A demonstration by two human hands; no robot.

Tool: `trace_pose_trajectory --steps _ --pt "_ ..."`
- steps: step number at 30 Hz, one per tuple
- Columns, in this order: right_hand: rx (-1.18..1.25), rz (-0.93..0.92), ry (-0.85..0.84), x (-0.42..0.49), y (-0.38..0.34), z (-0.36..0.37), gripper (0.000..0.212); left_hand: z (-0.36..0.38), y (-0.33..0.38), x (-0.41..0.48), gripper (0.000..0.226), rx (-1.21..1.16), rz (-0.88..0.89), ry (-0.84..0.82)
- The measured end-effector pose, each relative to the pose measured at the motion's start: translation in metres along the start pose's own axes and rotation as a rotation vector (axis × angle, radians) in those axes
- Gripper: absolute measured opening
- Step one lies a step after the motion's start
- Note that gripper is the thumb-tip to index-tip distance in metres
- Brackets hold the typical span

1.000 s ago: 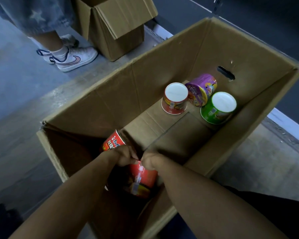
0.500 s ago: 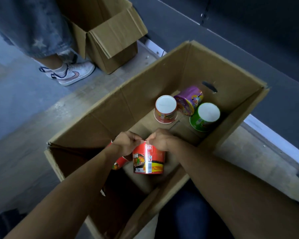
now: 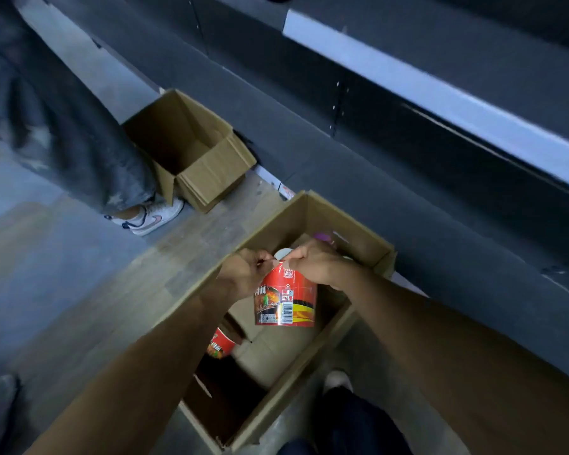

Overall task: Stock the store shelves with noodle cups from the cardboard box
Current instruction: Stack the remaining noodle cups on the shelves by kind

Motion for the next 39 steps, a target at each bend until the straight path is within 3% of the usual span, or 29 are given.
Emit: trace_pose_trajectory --steps 7,13,23,30,39 --pt "0.059 -0.006 0.024 -0.073 -0.054 -0.112 0.027 -0.042 0.155 -0.027 0.017 -0.054 0.08 -0.054" --pt "0.092 -0.013 0.106 -0.117 -0.079 -0.19 0.025 -0.061 0.245 -0.037 0.015 -0.109 0.145 -0.025" --pt "0.215 -0.126 0.262 -0.188 -0.091 -0.277 0.024 -0.078 0.336 -0.058 0.018 -0.182 0.264 -0.169" --pt "0.443 -0.195 0.318 -0.239 -0.084 -0.309 0.013 -0.087 0.377 -0.08 0.023 -0.314 0.292 -0.222" --pt "0.773 -0.237 0.424 -0.319 -0.065 -0.336 0.017 -0.067 0.431 -0.106 0.025 -0.435 0.308 -0.431"
Point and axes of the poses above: each hand's wrist, its own x-axis towards the middle knuckle, its own z-axis out of the palm, y = z × x, the point moved 7 cm from there along x, towards the middle knuckle, and after that the axes turned 6 degrees about -x, right-handed, at the moved point
